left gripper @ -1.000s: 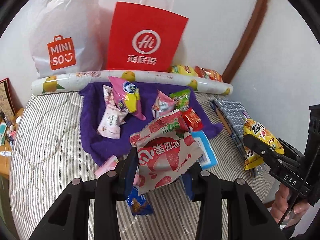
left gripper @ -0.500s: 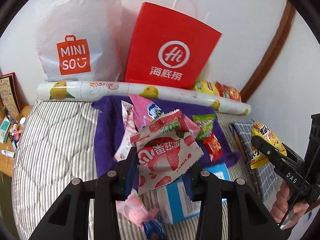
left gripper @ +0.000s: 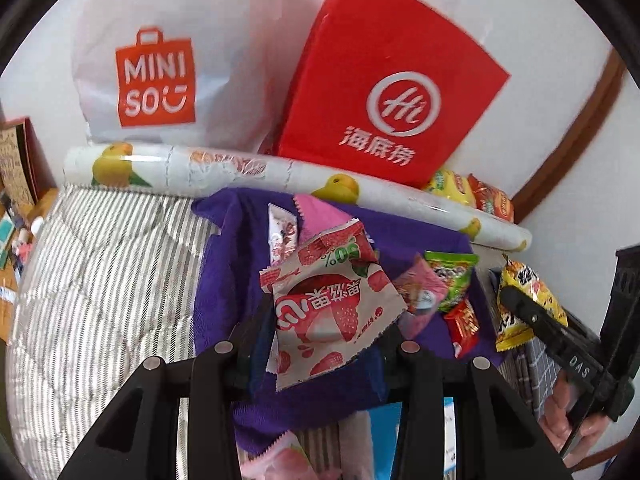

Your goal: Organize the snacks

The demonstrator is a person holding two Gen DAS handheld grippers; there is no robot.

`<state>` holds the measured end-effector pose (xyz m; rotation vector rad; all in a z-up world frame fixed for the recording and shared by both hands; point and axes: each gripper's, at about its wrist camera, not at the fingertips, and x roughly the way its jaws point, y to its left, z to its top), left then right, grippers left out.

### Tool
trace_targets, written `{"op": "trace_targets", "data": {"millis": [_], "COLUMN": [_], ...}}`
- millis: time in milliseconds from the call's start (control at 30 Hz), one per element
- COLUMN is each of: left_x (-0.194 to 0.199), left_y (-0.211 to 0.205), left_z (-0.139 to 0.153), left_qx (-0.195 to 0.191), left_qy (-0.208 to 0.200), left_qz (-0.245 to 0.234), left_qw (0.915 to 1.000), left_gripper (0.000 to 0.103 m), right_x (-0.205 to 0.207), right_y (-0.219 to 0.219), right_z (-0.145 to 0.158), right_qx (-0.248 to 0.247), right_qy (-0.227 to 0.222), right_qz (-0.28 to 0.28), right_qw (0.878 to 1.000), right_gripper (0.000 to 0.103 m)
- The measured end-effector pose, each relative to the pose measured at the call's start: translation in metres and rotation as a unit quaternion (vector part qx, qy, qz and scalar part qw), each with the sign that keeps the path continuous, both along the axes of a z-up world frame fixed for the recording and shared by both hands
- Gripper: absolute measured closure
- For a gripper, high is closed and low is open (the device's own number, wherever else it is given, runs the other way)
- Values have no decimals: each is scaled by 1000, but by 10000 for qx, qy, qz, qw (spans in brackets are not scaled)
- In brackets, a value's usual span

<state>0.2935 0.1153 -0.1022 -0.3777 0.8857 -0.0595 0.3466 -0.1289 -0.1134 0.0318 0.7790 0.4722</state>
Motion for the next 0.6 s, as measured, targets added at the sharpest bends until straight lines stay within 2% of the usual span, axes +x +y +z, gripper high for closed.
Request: {"op": "trace_targets", "data": {"millis": [300,600], "left_x": [21,29], "left_y": [8,6], "left_z": [-29,-43], "left_qx": [-65,-286], "left_qy": [212,249], "left_qz": [166,162], "left_qw": [9996,9991], "left_gripper": [65,65], "right_x": [18,20], "right_y": [8,10], "right_z": [-26,-36], "right_qx": [-187,-392], "right_qy": [95,14], "right_qz": [56,128], "right_qw": [9998,9991], "right_gripper": [51,51]}}
